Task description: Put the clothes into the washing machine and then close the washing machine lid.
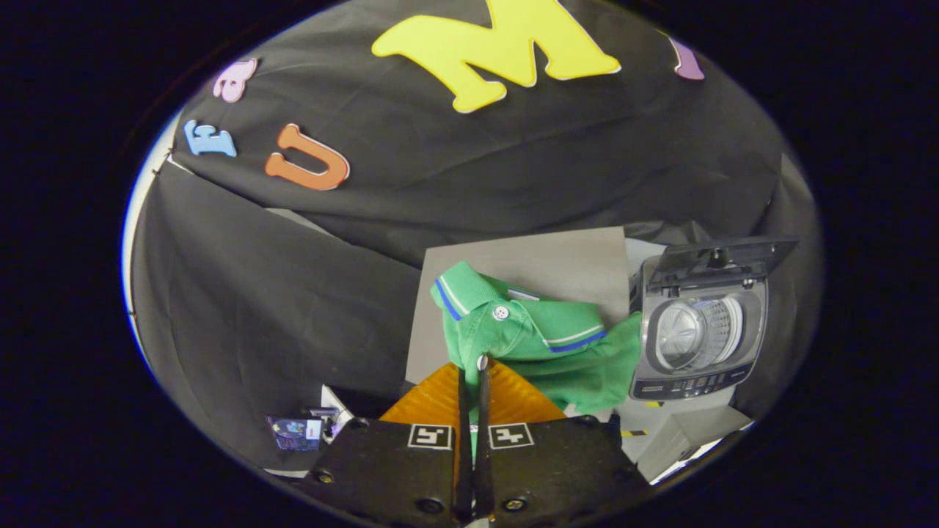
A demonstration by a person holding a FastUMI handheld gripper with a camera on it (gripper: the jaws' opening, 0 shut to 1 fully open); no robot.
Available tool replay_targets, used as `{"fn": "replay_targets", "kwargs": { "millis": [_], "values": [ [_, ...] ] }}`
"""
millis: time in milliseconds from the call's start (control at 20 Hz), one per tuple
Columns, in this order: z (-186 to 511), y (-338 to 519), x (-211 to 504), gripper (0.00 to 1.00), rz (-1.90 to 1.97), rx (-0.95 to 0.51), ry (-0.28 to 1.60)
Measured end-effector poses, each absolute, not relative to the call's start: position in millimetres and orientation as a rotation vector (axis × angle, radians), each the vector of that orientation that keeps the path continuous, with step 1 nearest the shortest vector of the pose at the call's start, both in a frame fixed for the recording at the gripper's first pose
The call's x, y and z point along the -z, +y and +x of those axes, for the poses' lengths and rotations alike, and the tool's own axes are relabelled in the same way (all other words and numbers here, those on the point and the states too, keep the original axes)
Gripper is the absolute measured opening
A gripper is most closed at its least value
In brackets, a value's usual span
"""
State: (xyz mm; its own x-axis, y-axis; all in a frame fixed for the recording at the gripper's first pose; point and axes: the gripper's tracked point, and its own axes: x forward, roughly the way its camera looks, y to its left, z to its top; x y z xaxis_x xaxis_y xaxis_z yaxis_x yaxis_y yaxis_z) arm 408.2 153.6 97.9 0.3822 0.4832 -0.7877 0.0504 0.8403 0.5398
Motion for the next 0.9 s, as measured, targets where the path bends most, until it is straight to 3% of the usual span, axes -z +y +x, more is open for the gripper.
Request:
{"fn": "replay_targets", "kwargs": {
  "millis": [550,900],
  "values": [
    [373,98,-131,0.05,0.636,-0.170,1.058],
    [335,13,-138,0.05,0.720,-0.050,0.995]
  ]
}}
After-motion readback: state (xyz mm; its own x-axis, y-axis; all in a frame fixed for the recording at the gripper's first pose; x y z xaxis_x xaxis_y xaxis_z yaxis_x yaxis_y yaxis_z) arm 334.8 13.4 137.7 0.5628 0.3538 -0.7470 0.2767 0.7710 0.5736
